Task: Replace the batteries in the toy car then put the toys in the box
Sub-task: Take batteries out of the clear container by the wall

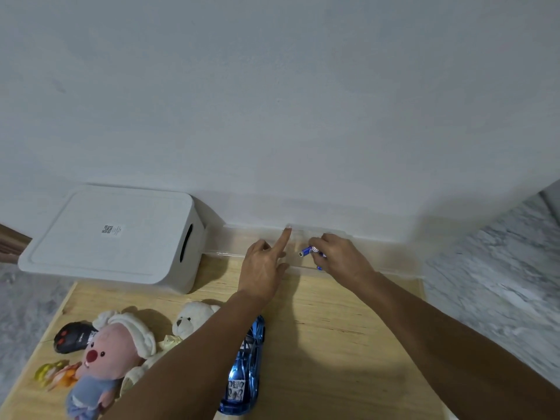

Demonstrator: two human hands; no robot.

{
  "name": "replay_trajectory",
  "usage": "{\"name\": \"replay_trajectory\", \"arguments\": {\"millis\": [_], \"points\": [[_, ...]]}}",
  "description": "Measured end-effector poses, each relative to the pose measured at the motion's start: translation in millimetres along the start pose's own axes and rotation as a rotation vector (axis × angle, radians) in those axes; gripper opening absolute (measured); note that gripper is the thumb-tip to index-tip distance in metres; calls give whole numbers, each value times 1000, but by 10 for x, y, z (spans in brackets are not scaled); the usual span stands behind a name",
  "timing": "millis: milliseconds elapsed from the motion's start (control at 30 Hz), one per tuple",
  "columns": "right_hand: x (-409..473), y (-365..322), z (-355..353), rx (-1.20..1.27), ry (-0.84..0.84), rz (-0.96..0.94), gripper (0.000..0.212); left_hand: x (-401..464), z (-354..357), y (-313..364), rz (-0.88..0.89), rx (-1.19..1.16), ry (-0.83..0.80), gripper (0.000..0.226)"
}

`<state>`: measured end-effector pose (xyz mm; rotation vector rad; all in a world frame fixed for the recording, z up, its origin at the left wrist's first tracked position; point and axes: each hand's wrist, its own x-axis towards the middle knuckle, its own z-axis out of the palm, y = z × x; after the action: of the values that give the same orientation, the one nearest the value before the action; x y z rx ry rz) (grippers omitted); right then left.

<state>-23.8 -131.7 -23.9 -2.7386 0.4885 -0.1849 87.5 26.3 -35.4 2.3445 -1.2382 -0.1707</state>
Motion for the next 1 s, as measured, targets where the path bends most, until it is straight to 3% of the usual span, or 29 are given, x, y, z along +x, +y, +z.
{"name": "replay_trajectory", "arguments": {"millis": [200, 400, 500, 633, 700, 767, 1000], "points": [[-286, -65, -90, 183, 143, 56, 11, 14, 39, -15, 21, 24, 12, 66], [-583, -108, 42, 225, 2, 143, 7, -60, 57, 34, -176, -107, -1, 30], [-668, -131, 113, 187, -120, 230, 8, -107, 42, 96, -207, -148, 33, 36], [-660, -174, 186, 116, -262, 391, 17, -153, 64, 120, 60, 131, 85, 69], [-637, -198, 209, 69, -309, 464, 12, -155, 89, 117, 147, 202, 65, 64], [-626, -210, 234, 24, -338, 490, 19, -180, 118, 119, 190, 238, 15, 53], [-677, -200, 297, 4, -356, 438, 20, -190, 159, 133, 163, 212, -61, 43]]}}
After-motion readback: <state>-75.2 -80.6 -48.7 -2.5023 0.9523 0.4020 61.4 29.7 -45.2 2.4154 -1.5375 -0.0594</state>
